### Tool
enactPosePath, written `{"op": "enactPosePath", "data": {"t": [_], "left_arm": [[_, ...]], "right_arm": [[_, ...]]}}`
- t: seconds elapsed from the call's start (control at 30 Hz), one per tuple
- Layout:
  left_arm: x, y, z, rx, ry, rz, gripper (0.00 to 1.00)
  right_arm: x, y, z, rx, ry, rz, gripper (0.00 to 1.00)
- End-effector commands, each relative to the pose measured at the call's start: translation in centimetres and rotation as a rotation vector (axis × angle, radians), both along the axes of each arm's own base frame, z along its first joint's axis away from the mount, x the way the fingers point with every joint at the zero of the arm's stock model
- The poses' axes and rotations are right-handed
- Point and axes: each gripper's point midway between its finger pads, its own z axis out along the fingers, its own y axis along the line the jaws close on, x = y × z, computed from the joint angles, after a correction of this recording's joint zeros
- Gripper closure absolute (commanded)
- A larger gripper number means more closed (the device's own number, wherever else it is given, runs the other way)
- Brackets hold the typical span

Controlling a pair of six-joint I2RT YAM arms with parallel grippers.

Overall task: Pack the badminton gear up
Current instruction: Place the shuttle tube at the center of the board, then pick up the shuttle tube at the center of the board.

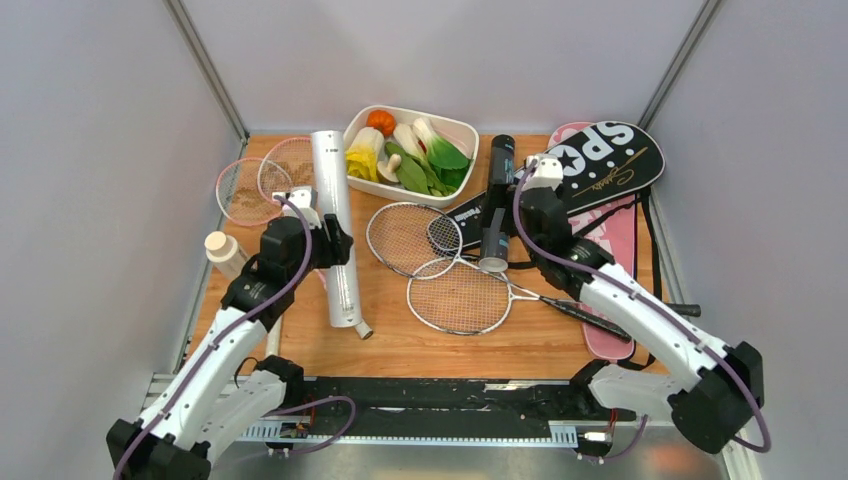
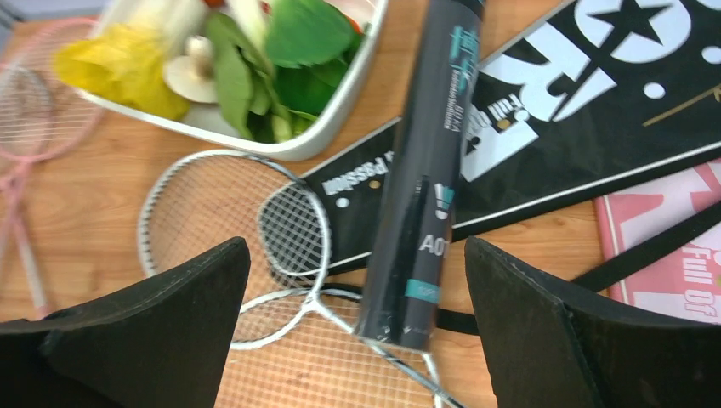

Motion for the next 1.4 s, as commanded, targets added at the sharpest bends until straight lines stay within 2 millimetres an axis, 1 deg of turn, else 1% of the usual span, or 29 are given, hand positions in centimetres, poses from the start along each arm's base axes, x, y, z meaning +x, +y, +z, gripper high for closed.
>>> {"op": "enactPosePath", "data": {"t": [0.0, 0.03, 0.07, 0.1, 0.13, 0.17, 0.2, 0.3, 0.33, 0.37, 0.4, 0.43, 0.5, 0.53, 0.57, 0.6, 0.63, 0.7, 0.73, 0.83, 0.87, 0.9, 0.97, 1.0, 1.07, 1.13, 1.3, 1.33, 1.37], "left_arm": [[2.5, 2.7, -0.2, -0.116, 0.034, 0.321, 1.00], [2.8, 2.6, -0.5, -0.127, 0.045, 0.334, 1.00], [3.1, 2.3, -1.8, -0.144, 0.085, 0.354, 1.00], [3.4, 2.0, -2.2, -0.160, 0.095, 0.358, 1.00], [3.6, 1.5, -3.4, -0.177, 0.135, 0.363, 1.00], [3.9, 1.1, -3.7, -0.193, 0.141, 0.359, 1.00], [4.0, 0.8, -5.0, -0.198, 0.177, 0.367, 1.00], [4.3, 1.1, -7.2, -0.193, 0.220, 0.416, 0.98], [4.2, 1.4, -8.2, -0.186, 0.239, 0.440, 0.95], [4.4, 1.4, -8.5, -0.192, 0.236, 0.449, 0.92], [4.2, 1.6, -9.4, -0.192, 0.251, 0.468, 0.86], [4.4, 1.5, -9.5, -0.200, 0.243, 0.471, 0.83], [4.4, 1.4, -10.7, -0.196, 0.270, 0.475, 0.71], [4.5, 1.3, -10.8, -0.194, 0.278, 0.473, 0.68], [4.5, 1.1, -11.2, -0.190, 0.293, 0.464, 0.62], [4.5, 1.0, -11.3, -0.188, 0.300, 0.460, 0.56], [4.4, 0.9, -11.4, -0.184, 0.312, 0.457, 0.44], [4.2, 1.0, -11.3, -0.181, 0.314, 0.455, 0.28], [4.2, 1.0, -11.2, -0.180, 0.311, 0.454, 0.27], [4.3, 1.3, -9.7, -0.182, 0.271, 0.453, 0.24], [4.1, 1.5, -9.6, -0.177, 0.269, 0.458, 0.24], [4.2, 1.7, -8.8, -0.180, 0.249, 0.466, 0.24], [4.0, 2.2, -7.9, -0.188, 0.228, 0.490, 0.23], [3.8, 2.4, -7.8, -0.186, 0.228, 0.497, 0.23], [3.6, 2.7, -6.7, -0.204, 0.198, 0.504, 0.23], [3.3, 2.9, -6.1, -0.206, 0.177, 0.497, 0.23], [2.2, 4.2, -6.0, -0.114, 0.166, 0.491, 0.24], [2.0, 4.8, -5.8, -0.097, 0.158, 0.507, 0.24], [1.6, 5.1, -6.1, -0.076, 0.171, 0.517, 0.24]], "right_arm": [[2.4, -0.9, -2.7, 0.007, 0.085, -0.012, 0.00], [3.0, -1.4, -3.5, 0.008, 0.108, -0.022, 0.00], [3.4, -1.5, -4.3, 0.009, 0.131, -0.019, 0.00], [3.7, -1.8, -5.0, 0.008, 0.152, -0.020, 0.00], [4.0, -2.0, -5.8, 0.005, 0.172, -0.024, 0.00], [4.2, -2.2, -6.4, 0.002, 0.187, -0.028, 0.00], [4.5, -2.4, -7.1, -0.003, 0.205, -0.033, 0.00], [5.3, -2.8, -8.9, -0.004, 0.247, -0.032, 0.00], [5.5, -2.9, -9.3, -0.001, 0.257, -0.027, 0.00], [5.8, -2.9, -9.9, -0.003, 0.269, -0.024, 0.00], [6.2, -2.9, -10.3, -0.002, 0.276, -0.017, 0.01], [6.5, -2.9, -10.9, -0.002, 0.290, -0.013, 0.01], [7.2, -2.7, -12.0, 0.000, 0.318, 0.010, 0.03], [7.5, -2.6, -12.4, 0.001, 0.331, 0.022, 0.04], [7.7, -2.5, -12.8, 0.004, 0.342, 0.033, 0.05], [7.8, -2.4, -13.1, 0.003, 0.353, 0.039, 0.06], [7.9, -2.5, -13.5, 0.000, 0.360, 0.040, 0.07], [8.1, -2.8, -13.8, -0.006, 0.367, 0.034, 0.07], [8.2, -2.9, -13.9, -0.009, 0.369, 0.032, 0.08], [8.6, -3.1, -14.6, -0.014, 0.382, 0.036, 0.09], [8.7, -3.1, -14.8, -0.013, 0.388, 0.041, 0.09], [8.8, -3.0, -15.1, -0.012, 0.395, 0.049, 0.10], [9.1, -2.8, -15.9, -0.014, 0.414, 0.059, 0.10], [9.3, -2.8, -16.2, -0.015, 0.423, 0.058, 0.11], [9.3, -2.3, -17.1, -0.005, 0.448, 0.090, 0.11], [9.6, -2.3, -17.7, -0.005, 0.462, 0.090, 0.11], [10.3, -2.6, -19.6, 0.004, 0.510, 0.109, 0.13], [10.3, -2.5, -19.8, 0.008, 0.515, 0.120, 0.17], [10.4, -2.4, -19.8, 0.015, 0.518, 0.135, 0.23]]}}
